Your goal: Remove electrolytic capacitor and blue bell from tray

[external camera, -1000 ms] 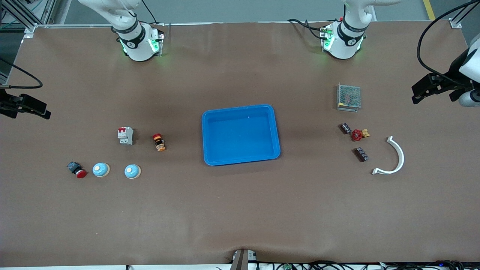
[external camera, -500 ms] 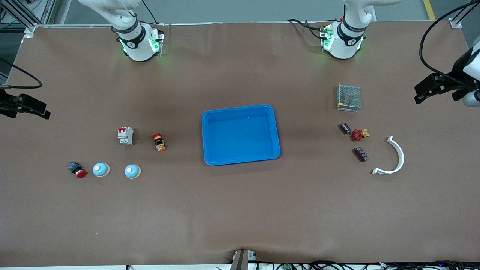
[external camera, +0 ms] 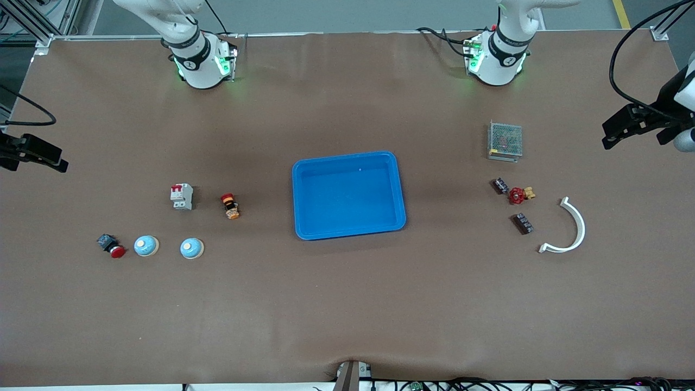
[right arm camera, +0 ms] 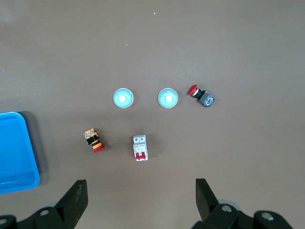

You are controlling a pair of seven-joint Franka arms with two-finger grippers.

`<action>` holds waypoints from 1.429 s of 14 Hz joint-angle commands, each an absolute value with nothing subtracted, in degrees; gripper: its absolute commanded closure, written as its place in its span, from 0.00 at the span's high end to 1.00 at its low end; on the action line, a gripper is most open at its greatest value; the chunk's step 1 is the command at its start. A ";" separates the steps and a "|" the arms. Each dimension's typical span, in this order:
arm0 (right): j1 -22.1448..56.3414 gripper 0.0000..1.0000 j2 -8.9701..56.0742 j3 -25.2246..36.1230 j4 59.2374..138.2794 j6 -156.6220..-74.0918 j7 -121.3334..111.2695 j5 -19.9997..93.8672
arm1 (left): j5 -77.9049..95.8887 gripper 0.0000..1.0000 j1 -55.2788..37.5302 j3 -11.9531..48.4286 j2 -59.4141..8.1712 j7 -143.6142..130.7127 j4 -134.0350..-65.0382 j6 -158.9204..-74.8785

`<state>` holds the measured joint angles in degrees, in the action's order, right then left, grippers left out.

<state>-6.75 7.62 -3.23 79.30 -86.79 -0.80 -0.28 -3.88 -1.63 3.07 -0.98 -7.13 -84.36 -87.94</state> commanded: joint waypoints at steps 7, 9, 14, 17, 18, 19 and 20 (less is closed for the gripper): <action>-6.94 1.00 7.38 -3.52 78.84 -84.29 -0.62 -1.32 | -2.90 1.00 -1.67 3.08 0.35 -6.06 -85.34 -88.24; -6.94 1.00 7.38 -3.52 78.84 -84.29 -0.53 -1.41 | -2.90 1.00 -1.58 3.08 0.35 -5.98 -85.34 -88.24; -6.94 1.00 7.38 -3.52 78.84 -84.38 -0.53 -1.67 | -3.16 1.00 -1.58 2.99 0.35 -5.98 -85.34 -88.24; -6.94 1.00 7.38 -3.52 78.84 -84.38 -0.44 -1.58 | -3.25 1.00 -1.58 2.90 0.18 -6.15 -84.47 -88.24; -6.94 1.00 7.38 -3.52 78.84 -84.38 -0.44 -1.50 | -3.25 1.00 -1.58 2.90 0.09 -6.15 -84.38 -88.24; -6.86 1.00 7.38 -3.60 78.84 -84.38 -0.44 -1.23 | -3.16 1.00 -1.50 2.90 0.09 -6.15 -84.38 -88.24; -6.86 1.00 7.38 -3.52 78.84 -84.38 -0.44 -1.14 | -3.08 1.00 -1.67 2.90 0.09 -6.24 -84.46 -88.24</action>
